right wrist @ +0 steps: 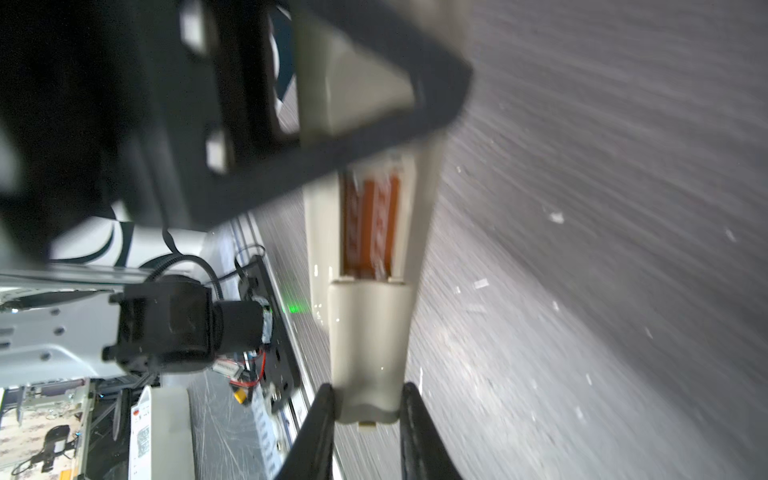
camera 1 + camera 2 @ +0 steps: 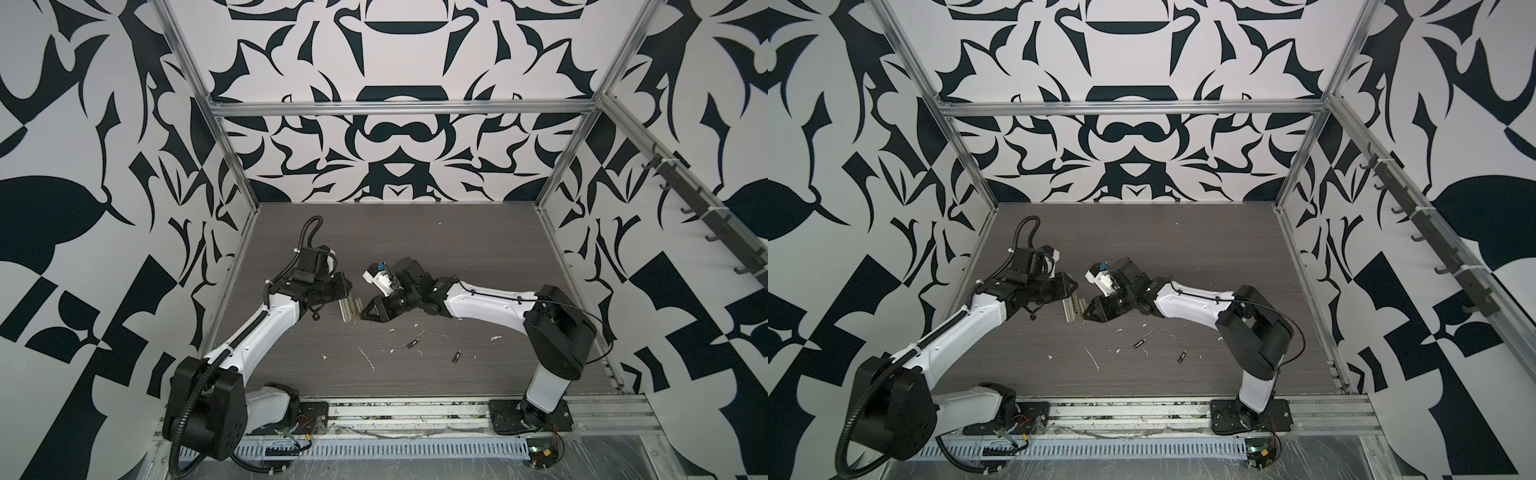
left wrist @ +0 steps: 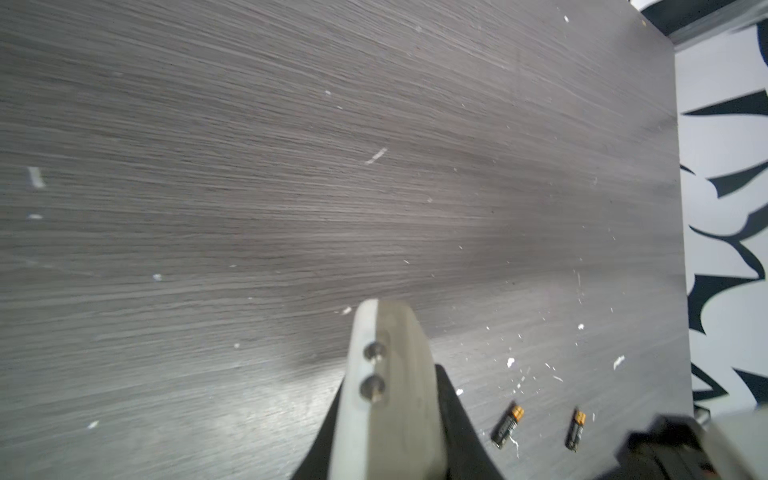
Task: Load the batteries into the remote control
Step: 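Draw the right gripper back from the remote and lower the cover toward the table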
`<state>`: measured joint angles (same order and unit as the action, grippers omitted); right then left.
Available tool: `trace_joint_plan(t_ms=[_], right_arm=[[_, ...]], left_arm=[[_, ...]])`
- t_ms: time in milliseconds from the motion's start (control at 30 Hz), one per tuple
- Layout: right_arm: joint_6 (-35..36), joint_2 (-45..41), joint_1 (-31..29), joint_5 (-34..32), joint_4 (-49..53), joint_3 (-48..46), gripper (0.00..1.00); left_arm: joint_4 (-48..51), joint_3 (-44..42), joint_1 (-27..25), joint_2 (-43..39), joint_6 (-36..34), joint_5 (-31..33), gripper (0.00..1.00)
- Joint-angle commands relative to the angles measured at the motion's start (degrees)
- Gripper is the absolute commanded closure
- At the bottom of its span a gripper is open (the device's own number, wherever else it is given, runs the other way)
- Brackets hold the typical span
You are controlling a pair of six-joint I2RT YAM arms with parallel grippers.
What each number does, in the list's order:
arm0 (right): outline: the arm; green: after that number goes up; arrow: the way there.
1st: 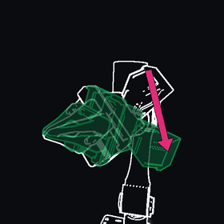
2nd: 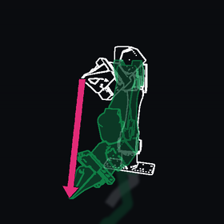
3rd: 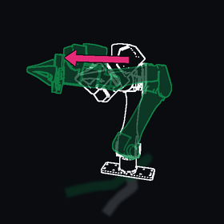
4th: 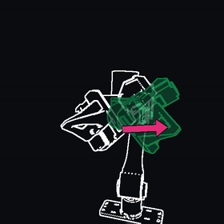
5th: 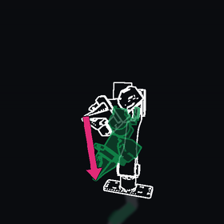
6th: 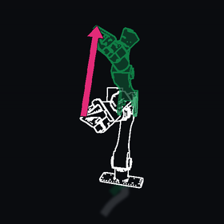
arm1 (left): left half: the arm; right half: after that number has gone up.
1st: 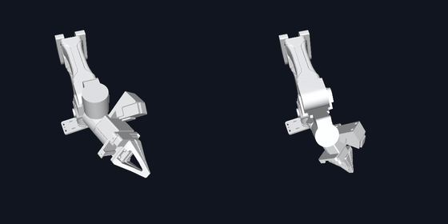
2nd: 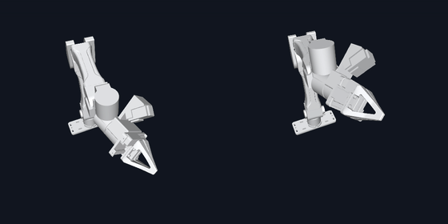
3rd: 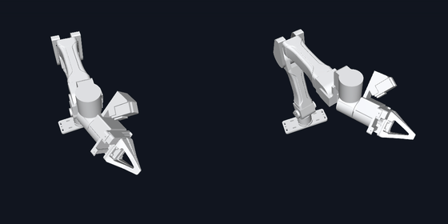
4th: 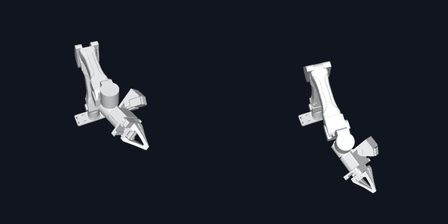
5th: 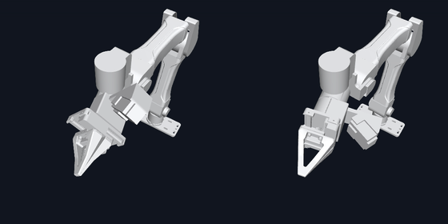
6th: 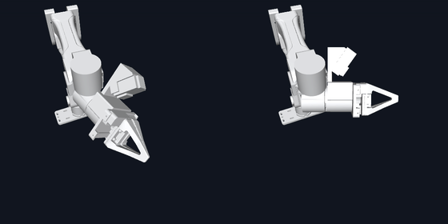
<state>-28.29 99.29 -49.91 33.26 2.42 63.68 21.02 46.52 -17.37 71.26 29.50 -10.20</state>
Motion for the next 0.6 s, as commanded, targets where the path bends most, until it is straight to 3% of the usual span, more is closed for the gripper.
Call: trace_joint_plan(t_ms=[0,200,400,567], right_arm=[[5.18,-4.36,0.75,-4.99,7.54,-0.79,0.83],[11.53,-3.94,4.26,-14.40,17.32,0.92,0.83],[19.98,3.13,4.78,-31.37,29.91,9.42,0.83],[21.76,6.31,4.78,-35.06,33.80,12.52,0.83]], left_arm=[[0.23,-0.71,1.64,-1.72,-0.82,-0.91,1.00],[-5.19,-4.22,2.10,-4.76,0.72,-7.02,1.00],[-15.99,-11.19,2.04,-9.94,5.08,-14.84,1.00],[-25.21,-16.90,2.05,-11.68,9.97,-21.08,1.00]])
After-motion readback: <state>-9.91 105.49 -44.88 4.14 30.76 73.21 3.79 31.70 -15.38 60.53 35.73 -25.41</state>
